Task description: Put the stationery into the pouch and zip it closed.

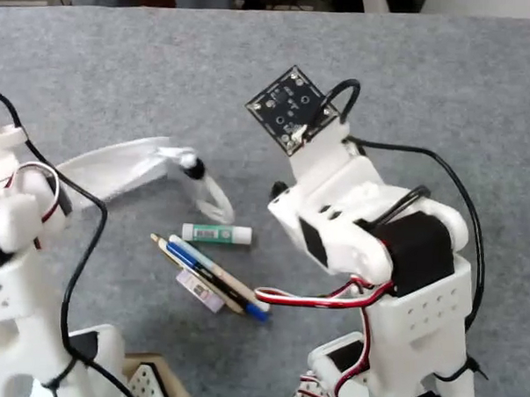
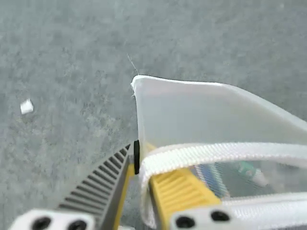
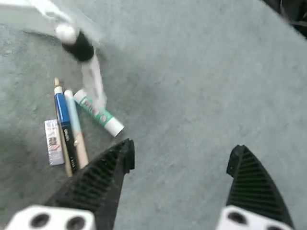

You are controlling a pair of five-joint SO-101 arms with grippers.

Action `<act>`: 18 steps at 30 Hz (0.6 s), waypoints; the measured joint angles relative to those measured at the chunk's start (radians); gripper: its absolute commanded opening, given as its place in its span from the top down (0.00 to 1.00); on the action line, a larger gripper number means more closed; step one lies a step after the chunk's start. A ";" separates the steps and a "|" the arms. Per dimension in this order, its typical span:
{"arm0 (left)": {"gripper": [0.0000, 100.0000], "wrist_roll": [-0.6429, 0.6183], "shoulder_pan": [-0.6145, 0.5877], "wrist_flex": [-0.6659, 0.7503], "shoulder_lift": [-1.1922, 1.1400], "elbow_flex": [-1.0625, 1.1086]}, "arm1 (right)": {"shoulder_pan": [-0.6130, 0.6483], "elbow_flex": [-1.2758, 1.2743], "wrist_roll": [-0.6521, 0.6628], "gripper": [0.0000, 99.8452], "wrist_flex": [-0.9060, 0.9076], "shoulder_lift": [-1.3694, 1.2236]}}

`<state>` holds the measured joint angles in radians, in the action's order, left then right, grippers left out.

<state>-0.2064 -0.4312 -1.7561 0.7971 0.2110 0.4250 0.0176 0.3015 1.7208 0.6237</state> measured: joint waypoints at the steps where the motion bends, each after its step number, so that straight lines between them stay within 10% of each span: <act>1: 0.97 -0.003 -0.011 -0.002 0.006 0.021 | 0.000 -0.023 -0.011 0.69 0.000 0.000; 18: 0.97 -0.037 -0.094 0.008 -0.084 0.025 | 0.124 -0.663 -0.121 0.69 -0.336 -0.017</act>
<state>-0.2432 -0.5247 -1.7484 0.7127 0.2355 0.5493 -0.6452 0.1803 1.3848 0.6068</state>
